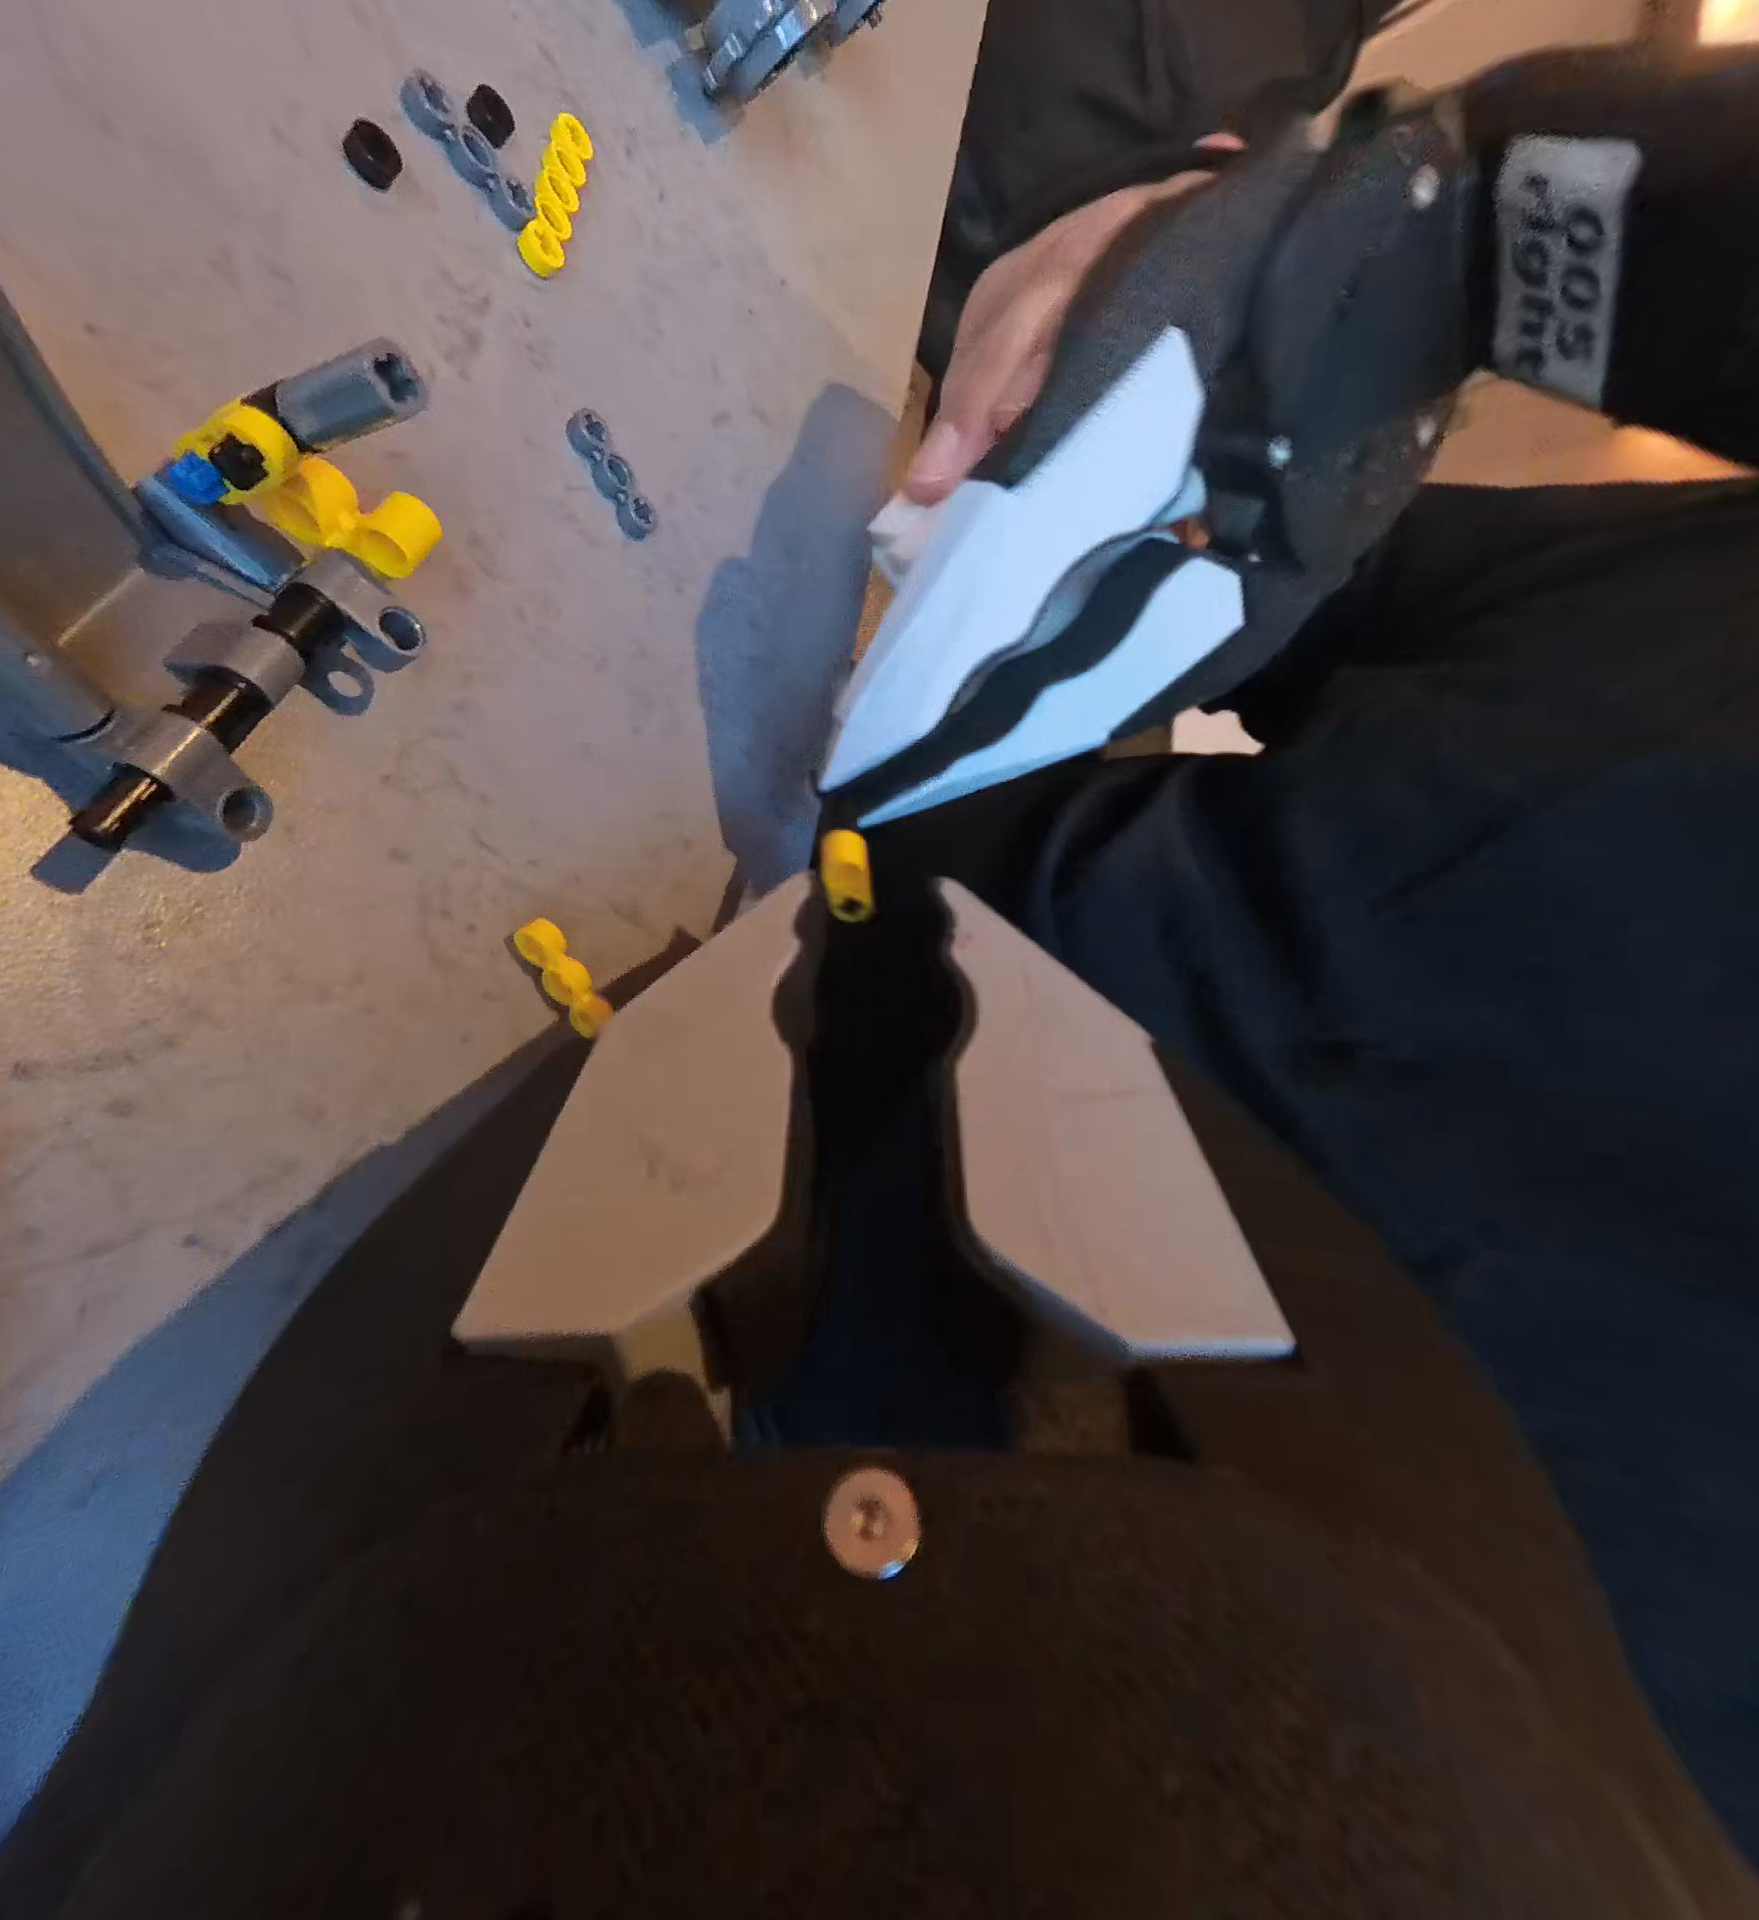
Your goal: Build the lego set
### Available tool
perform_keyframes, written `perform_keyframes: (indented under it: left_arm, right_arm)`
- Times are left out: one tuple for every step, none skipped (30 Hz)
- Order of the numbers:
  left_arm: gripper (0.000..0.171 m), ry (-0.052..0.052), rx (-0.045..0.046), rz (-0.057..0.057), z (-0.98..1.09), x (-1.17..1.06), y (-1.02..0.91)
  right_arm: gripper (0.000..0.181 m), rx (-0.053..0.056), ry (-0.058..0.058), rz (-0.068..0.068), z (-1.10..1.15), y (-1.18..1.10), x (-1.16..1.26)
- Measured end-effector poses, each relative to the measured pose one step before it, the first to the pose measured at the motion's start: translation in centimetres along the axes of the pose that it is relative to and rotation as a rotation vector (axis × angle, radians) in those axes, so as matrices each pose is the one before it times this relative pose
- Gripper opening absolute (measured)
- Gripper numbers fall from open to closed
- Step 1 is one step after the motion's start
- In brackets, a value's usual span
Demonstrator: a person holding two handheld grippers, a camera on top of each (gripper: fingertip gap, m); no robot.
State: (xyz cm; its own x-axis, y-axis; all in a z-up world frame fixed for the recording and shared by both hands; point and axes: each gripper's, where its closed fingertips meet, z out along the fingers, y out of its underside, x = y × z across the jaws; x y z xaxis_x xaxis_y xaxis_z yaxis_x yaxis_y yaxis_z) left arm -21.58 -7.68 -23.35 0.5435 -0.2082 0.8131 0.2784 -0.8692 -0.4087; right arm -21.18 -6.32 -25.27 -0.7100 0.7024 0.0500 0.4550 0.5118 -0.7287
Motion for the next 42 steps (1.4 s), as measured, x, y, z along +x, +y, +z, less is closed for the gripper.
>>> perform_keyframes:
  left_arm:
    - [0.024,-0.0341,0.00847,0.0141,-0.449,-0.020,-0.006]
    - [0.023,-0.0910,0.01059,0.0320,-0.634,-0.737,0.139]
    - [0.023,-0.1392,0.00732,0.0411,-0.716,-1.423,0.273]
    - [0.022,-0.1223,0.00508,0.0310,-0.523,-1.263,0.363]
    - [0.023,-0.0743,0.00367,0.0118,-0.189,-0.690,0.359]
    - [0.025,-0.0174,-0.00054,-0.0036,0.128,0.051,0.275]
    - [0.026,0.0130,0.00069,-0.0110,0.319,0.382,0.152]
    - [0.027,-0.0016,-0.00151,-0.0117,0.388,0.029,0.107]
    - [0.027,-0.0184,-0.00605,-0.0032,0.400,-0.284,0.106]
    - [0.017,-0.0044,0.00485,0.0061,0.305,-0.082,-0.096]
    - [0.012,-0.0093,0.00170,0.0029,0.215,-0.102,-0.108]
    - [0.005,-0.0119,-0.00993,0.0101,0.188,-0.064,0.048]
    - [0.002,-0.0078,-0.00787,0.0199,0.155,0.053,0.037]
    - [0.001,-0.0116,0.00421,0.0085,0.065,-0.053,-0.143]
    - [0.002,-0.0060,-0.00164,0.0064,0.045,-0.001,-0.069]
    - [0.001,-0.0045,-0.00201,0.0030,0.010,-0.008,-0.022]
    - [0.002,-0.0066,0.00058,-0.0010,-0.040,-0.048,0.008]
    - [0.004,-0.0079,0.00808,-0.0038,-0.128,-0.082,-0.017]
    - [0.011,-0.0051,0.01561,-0.0086,-0.190,-0.029,-0.090]
    - [0.016,0.0026,0.01360,-0.0037,-0.212,0.145,-0.112]
    - [0.018,-0.0008,0.00963,0.0055,-0.171,0.171,-0.105]
    - [0.022,-0.0098,-0.00183,0.0103,-0.041,0.061,-0.010]
    - [0.023,-0.0177,-0.01439,0.0136,0.092,-0.054,0.125]
    - [0.023,-0.0224,-0.02065,0.0176,0.235,-0.155,0.219]
    - [0.013,-0.0135,-0.01037,0.0185,0.209,-0.011,0.084]
    - [0.006,-0.0094,-0.00962,0.0140,0.154,0.068,0.066]
    - [0.004,-0.0024,-0.00928,0.0133,0.126,0.213,0.047]
    - [0.003,-0.0042,-0.00277,0.0112,0.108,0.197,-0.017]
    - [0.003,-0.0025,0.00021,0.0082,0.088,0.157,-0.032]
    - [0.003,-0.0021,-0.00097,0.0036,0.055,0.067,-0.032]
    - [0.003,-0.0027,-0.00245,0.0015,0.002,0.002,-0.006]
    - [0.003,-0.0060,-0.00191,0.0017,-0.013,-0.041,-0.002]
    - [0.003,-0.0162,0.00115,0.0059,-0.032,-0.131,-0.019]
    - [0.003,-0.0279,0.00379,0.0152,-0.071,-0.234,-0.033]
    - [0.003,-0.0326,0.00137,0.0213,-0.106,-0.261,0.005]
    - [0.002,-0.0337,-0.00026,0.0263,-0.101,-0.269,0.008]
    - [0.001,-0.0320,0.00580,0.0276,-0.134,-0.215,-0.072]
    - [0.000,-0.0337,0.00431,0.0250,-0.131,-0.270,-0.040]
    - [0.000,-0.0427,-0.01843,0.0263,0.018,-0.437,0.294]
    - [0.000,-0.0311,-0.01306,0.0263,0.127,-0.245,0.293]
    - [0.000,-0.0125,0.01363,0.0158,0.002,0.036,-0.026]
    - [0.000,-0.0075,0.00795,0.0030,-0.020,0.064,0.044]
  right_arm:
    - [0.004,0.0012,-0.0265,0.0799,0.097,0.185,0.134]
    - [0.004,0.0046,-0.0277,0.0751,0.054,0.133,0.124]
    - [0.004,-0.0028,-0.0286,0.0730,0.071,0.196,0.095]
    - [0.004,-0.0009,-0.0134,0.0647,0.086,0.113,0.274]
    - [0.004,0.0024,-0.0037,0.0545,0.095,0.034,0.361]
    - [0.004,-0.0011,-0.0043,0.0521,0.131,0.028,0.320]
    - [0.003,-0.0001,-0.0059,0.0510,0.164,-0.031,0.254]
    - [0.003,0.0010,-0.0167,0.0456,0.221,-0.073,0.040]
    - [0.003,0.0015,-0.0213,0.0377,0.234,-0.109,-0.102]
    - [0.003,-0.0023,-0.0130,0.0276,0.234,-0.068,-0.079]
    - [0.003,-0.0085,-0.0022,0.0188,0.238,0.029,0.017]
    - [0.003,-0.0091,0.0038,0.0178,0.205,0.037,0.097]
    - [0.003,-0.0052,-0.0029,0.0211,0.189,-0.025,-0.003]
    - [0.003,-0.0057,-0.0126,0.0246,0.176,0.009,-0.135]
    - [0.003,-0.0038,-0.0100,0.0205,0.110,0.019,-0.133]
    - [0.003,-0.0005,0.0021,0.0137,-0.028,0.031,0.015]
    - [0.003,0.0029,0.0095,0.0087,-0.144,0.041,0.117]
    - [0.003,0.0049,0.0020,0.0097,-0.181,0.059,0.043]
    - [0.003,0.0036,-0.0071,0.0148,-0.184,0.090,-0.086]
    - [0.003,0.0033,-0.0078,0.0106,-0.153,0.070,-0.143]
    - [0.003,0.0010,-0.0025,0.0007,-0.119,0.049,-0.115]
    - [0.003,-0.0035,0.0044,-0.0048,-0.048,0.069,-0.040]
    - [0.003,-0.0064,0.0061,-0.0049,0.018,0.087,0.030]
    - [0.003,-0.0049,0.0053,-0.0030,0.044,0.063,0.042]
    - [0.003,-0.0040,0.0062,0.0004,0.048,0.057,0.082]
    - [0.003,-0.0067,0.0034,0.0012,0.079,0.111,0.050]
    - [0.004,-0.0084,-0.0052,0.0029,0.094,0.149,-0.112]
    - [0.003,-0.0066,-0.0108,0.0047,0.089,0.121,-0.215]
    - [0.004,-0.0023,-0.0037,-0.0022,0.075,0.047,-0.142]
    - [0.004,0.0040,0.0077,-0.0085,0.039,-0.044,-0.004]
    - [0.004,0.0020,0.0091,-0.0074,0.006,-0.040,0.032]
    - [0.004,-0.0023,0.0087,-0.0056,-0.027,0.016,0.038]
    - [0.004,-0.0009,0.0149,-0.0078,-0.087,-0.024,0.113]
    - [0.005,0.0001,0.0163,-0.0108,-0.135,-0.014,0.103]
    - [0.008,-0.0003,0.0113,-0.0076,-0.151,-0.004,0.041]
    - [0.009,-0.0001,0.0040,-0.0023,-0.138,-0.001,-0.038]
    - [0.010,0.0023,0.0046,-0.0003,-0.106,-0.021,0.003]
    - [0.011,0.0022,0.0081,-0.0004,-0.073,-0.021,0.067]
    - [0.012,-0.0002,0.0101,-0.0030,-0.037,0.011,0.077]
    - [0.015,-0.0013,0.0121,-0.0057,-0.039,0.017,0.057]
    - [0.016,-0.0002,0.0125,-0.0096,-0.063,0.012,0.035]
    - [0.017,-0.0024,0.0117,-0.0103,-0.043,0.046,0.029]
